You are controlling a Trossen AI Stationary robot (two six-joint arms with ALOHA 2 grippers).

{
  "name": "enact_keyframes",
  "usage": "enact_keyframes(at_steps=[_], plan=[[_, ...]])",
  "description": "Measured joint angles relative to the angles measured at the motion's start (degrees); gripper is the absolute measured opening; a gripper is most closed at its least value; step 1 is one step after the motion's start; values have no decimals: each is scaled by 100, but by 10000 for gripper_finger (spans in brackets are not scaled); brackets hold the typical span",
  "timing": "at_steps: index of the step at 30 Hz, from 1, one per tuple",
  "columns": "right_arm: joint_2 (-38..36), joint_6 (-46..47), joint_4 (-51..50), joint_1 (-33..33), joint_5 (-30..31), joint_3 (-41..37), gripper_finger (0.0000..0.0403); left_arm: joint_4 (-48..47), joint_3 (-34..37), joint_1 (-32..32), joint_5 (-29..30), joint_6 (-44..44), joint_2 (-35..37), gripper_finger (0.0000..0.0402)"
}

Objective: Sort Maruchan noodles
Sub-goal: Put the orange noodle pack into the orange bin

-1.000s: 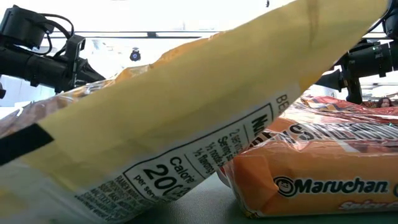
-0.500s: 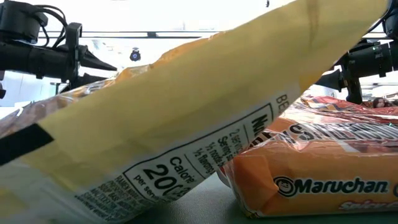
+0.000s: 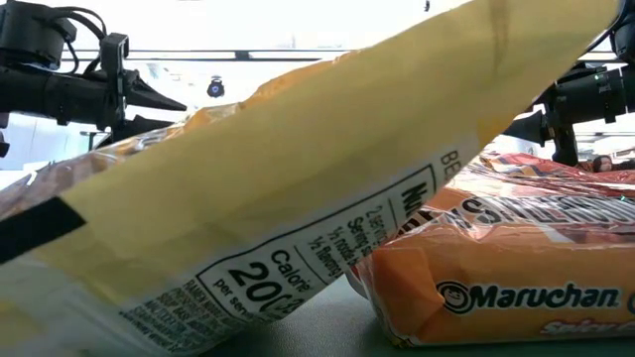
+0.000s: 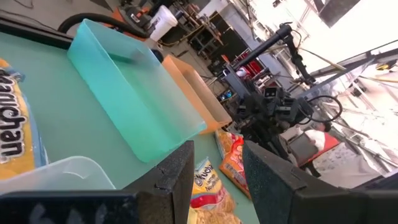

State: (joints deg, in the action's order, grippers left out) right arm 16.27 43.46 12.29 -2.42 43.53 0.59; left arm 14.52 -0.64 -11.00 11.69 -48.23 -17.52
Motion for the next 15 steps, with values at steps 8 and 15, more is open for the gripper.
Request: enact_keyframes(at_steps=[8,15], plan=[[0,-1,2,1,2,-1,102,-11,0,2,74,-51,-124,119],[0,0,2,0,5,0,102,-51,0,2,75,-149,-254,119]])
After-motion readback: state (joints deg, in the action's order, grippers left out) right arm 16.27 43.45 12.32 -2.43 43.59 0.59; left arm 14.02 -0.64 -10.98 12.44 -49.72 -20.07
